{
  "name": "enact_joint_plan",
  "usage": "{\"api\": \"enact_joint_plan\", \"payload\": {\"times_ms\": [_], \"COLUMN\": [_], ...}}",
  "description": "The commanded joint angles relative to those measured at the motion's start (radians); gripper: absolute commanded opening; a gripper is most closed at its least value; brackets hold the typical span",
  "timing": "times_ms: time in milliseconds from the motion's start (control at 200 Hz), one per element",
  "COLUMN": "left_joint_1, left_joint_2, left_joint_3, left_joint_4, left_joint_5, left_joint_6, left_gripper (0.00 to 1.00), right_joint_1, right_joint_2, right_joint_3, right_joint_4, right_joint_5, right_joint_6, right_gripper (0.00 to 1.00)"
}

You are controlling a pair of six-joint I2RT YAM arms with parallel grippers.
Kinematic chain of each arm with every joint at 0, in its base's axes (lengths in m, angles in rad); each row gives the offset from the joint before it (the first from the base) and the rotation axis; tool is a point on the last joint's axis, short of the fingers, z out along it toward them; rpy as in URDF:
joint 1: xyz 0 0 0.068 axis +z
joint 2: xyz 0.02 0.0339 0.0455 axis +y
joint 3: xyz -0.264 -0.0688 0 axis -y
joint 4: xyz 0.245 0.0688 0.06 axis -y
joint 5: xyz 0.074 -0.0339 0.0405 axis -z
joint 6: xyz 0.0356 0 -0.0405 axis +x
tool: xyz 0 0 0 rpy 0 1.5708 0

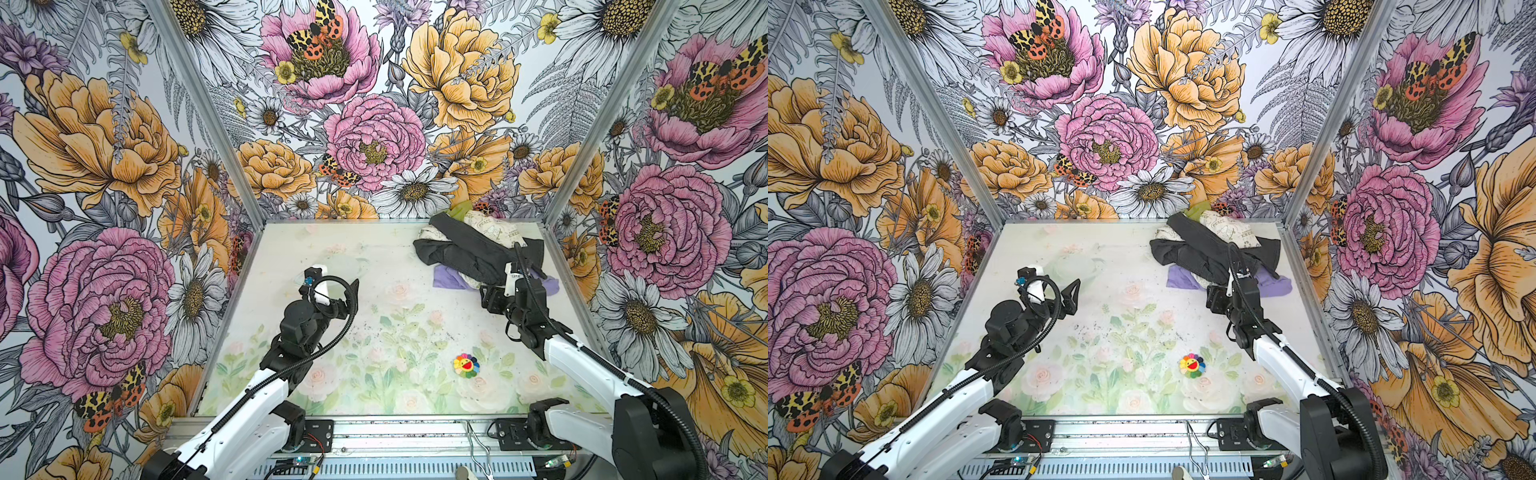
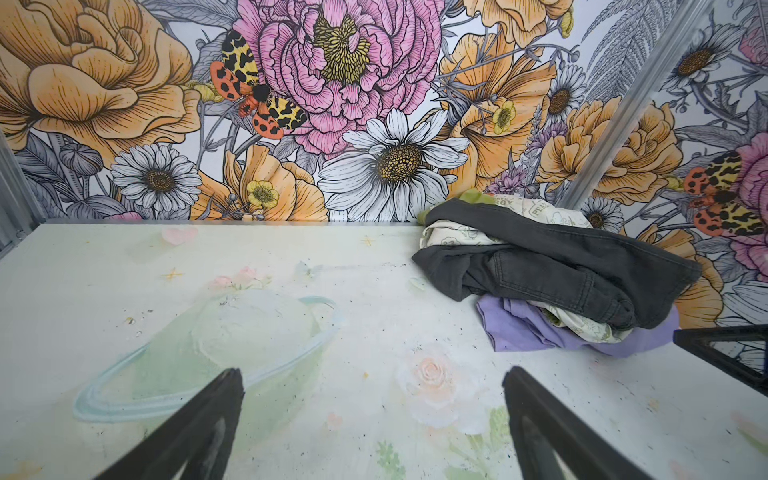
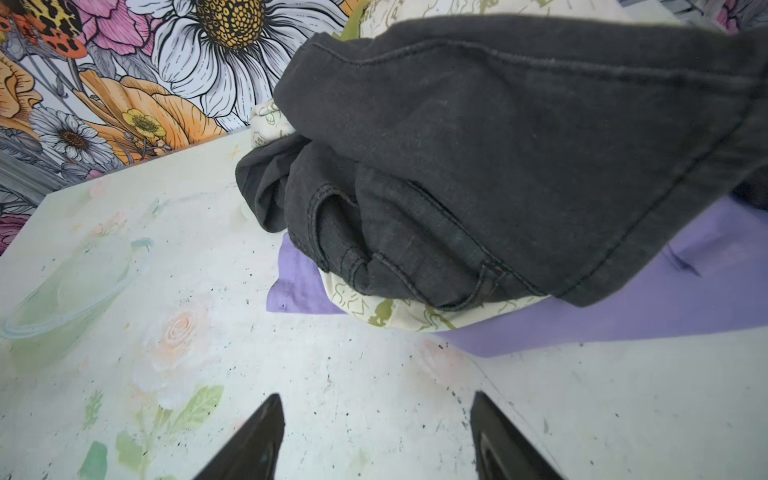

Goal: Pick out a specific cloth from the pile
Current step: 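Lower the right gripper toward the purple shirt under the grey jeans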

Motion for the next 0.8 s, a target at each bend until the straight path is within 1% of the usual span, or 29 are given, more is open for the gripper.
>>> {"api": "enact_joint_plan", "payload": {"times_ms": [0, 135, 290, 495, 576, 666, 796], "left_joint_1": [-0.007, -0.008, -0.009, -0.01, -0.009, -0.009, -0.008], "left_joint_2": [-0.001, -0.008, -0.019, -0.034, -0.038, -0.041, -0.045], "left_joint_3": [0.035, 0.033, 0.033, 0.033, 0.034, 0.036, 0.037], "left_joint_4": [-0.001, 0.002, 0.003, 0.003, 0.001, 0.001, 0.001], "left_joint_5": [0.028, 0.031, 0.032, 0.035, 0.037, 0.04, 0.039], "left_joint_6": [-0.015, -0.018, -0.019, -0.021, -0.021, -0.023, -0.026], "left_gripper": [0.99, 0.99, 0.99, 0.99, 0.99, 0.99, 0.99], "right_joint_1": [-0.05, -0.154, -0.213, -0.273, -0.291, -0.309, -0.324], "right_joint_2": [0.007, 0.006, 0.031, 0.104, 0.133, 0.168, 0.233], "right_joint_3": [0.031, 0.002, -0.008, -0.021, -0.038, -0.051, -0.05], "right_joint_4": [0.012, 0.073, 0.113, 0.172, 0.214, 0.252, 0.287], "right_joint_5": [0.022, -0.057, -0.091, -0.137, -0.151, -0.167, -0.198], "right_joint_6": [0.075, 0.177, 0.271, 0.417, 0.475, 0.515, 0.535], "right_gripper": [0.67, 0.63, 0.59, 0.54, 0.51, 0.49, 0.45]}}
